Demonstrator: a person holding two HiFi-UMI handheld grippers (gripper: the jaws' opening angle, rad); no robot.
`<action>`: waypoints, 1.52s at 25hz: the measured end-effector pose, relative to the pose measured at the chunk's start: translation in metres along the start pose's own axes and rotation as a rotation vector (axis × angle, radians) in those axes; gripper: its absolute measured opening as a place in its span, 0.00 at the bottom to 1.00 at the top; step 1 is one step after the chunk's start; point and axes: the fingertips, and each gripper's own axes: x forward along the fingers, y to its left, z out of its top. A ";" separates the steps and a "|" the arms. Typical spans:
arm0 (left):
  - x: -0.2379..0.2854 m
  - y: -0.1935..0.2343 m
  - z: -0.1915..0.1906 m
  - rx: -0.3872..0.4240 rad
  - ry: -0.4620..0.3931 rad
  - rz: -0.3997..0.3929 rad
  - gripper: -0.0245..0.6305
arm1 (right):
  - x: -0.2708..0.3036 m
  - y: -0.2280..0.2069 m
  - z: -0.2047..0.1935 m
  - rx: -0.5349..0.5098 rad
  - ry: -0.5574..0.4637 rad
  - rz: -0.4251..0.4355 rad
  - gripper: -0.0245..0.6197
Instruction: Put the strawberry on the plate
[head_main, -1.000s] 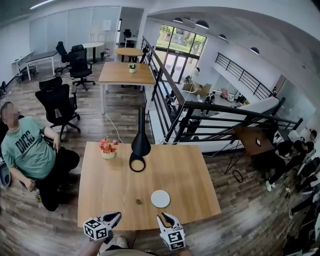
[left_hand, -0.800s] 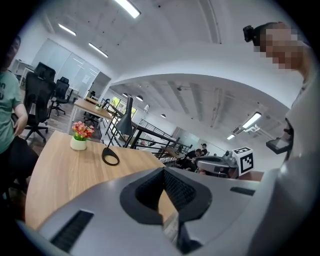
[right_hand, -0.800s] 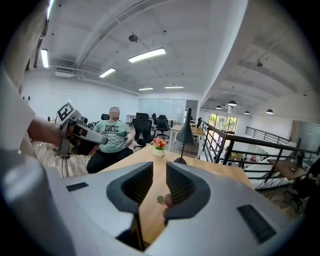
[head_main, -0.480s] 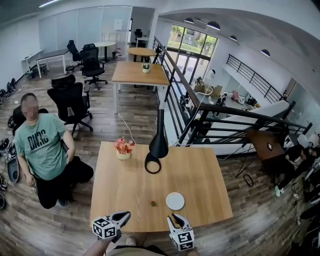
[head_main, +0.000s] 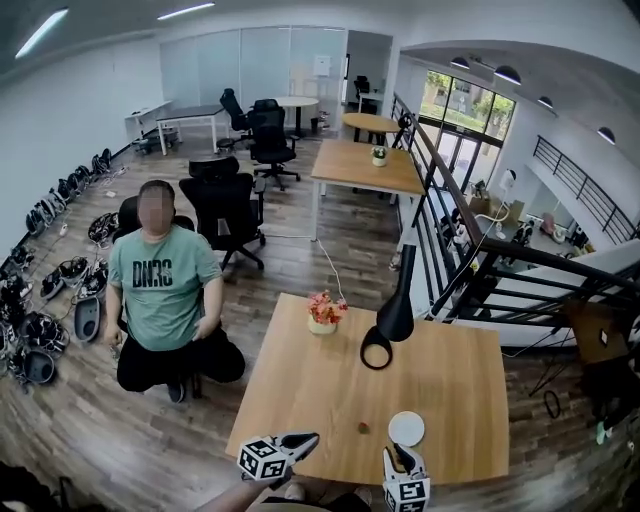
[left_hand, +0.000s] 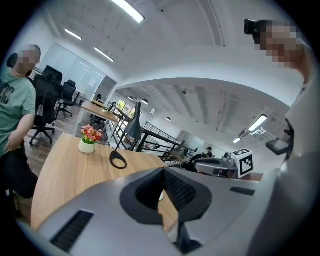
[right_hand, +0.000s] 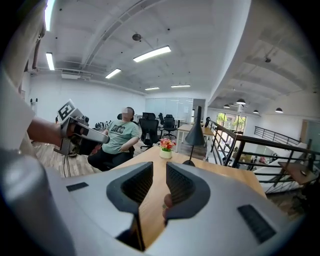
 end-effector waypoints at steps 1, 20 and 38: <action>0.002 0.000 0.000 -0.003 0.000 0.009 0.04 | 0.002 -0.001 0.001 -0.002 0.000 0.013 0.17; 0.070 0.001 0.012 -0.064 -0.033 0.237 0.04 | 0.082 -0.074 -0.034 -0.094 0.079 0.292 0.17; 0.083 0.019 0.006 -0.085 -0.010 0.382 0.04 | 0.183 -0.055 -0.146 -0.289 0.340 0.508 0.18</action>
